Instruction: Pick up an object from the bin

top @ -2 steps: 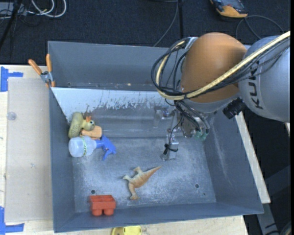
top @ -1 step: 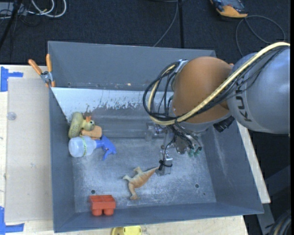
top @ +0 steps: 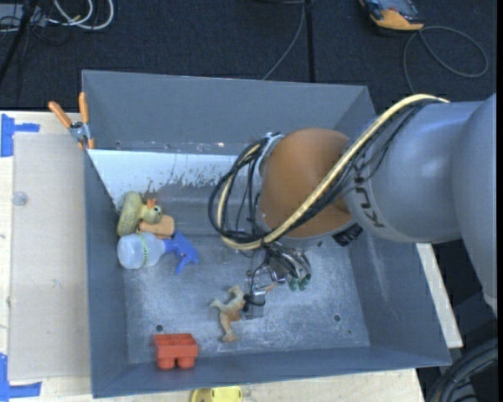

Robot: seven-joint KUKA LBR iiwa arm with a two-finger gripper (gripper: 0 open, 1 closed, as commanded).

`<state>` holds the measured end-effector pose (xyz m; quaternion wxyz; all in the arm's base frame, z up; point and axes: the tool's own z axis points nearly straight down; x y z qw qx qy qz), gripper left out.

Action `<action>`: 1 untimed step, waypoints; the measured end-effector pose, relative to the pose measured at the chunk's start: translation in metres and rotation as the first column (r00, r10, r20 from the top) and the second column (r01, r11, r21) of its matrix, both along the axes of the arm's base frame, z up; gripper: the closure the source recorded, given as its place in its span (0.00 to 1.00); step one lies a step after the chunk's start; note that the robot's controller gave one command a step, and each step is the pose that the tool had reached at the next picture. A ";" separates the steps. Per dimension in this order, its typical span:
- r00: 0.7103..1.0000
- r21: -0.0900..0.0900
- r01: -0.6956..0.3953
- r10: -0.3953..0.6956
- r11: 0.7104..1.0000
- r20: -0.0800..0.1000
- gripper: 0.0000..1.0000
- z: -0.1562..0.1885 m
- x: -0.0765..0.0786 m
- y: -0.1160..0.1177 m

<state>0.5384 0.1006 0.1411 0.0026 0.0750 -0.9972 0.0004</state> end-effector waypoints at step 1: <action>1.000 0.001 -0.009 0.009 1.000 -0.002 0.00 -0.016 -0.004 0.013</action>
Offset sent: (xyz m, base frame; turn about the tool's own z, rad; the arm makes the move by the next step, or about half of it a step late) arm 0.0403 0.0049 -0.0314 0.0114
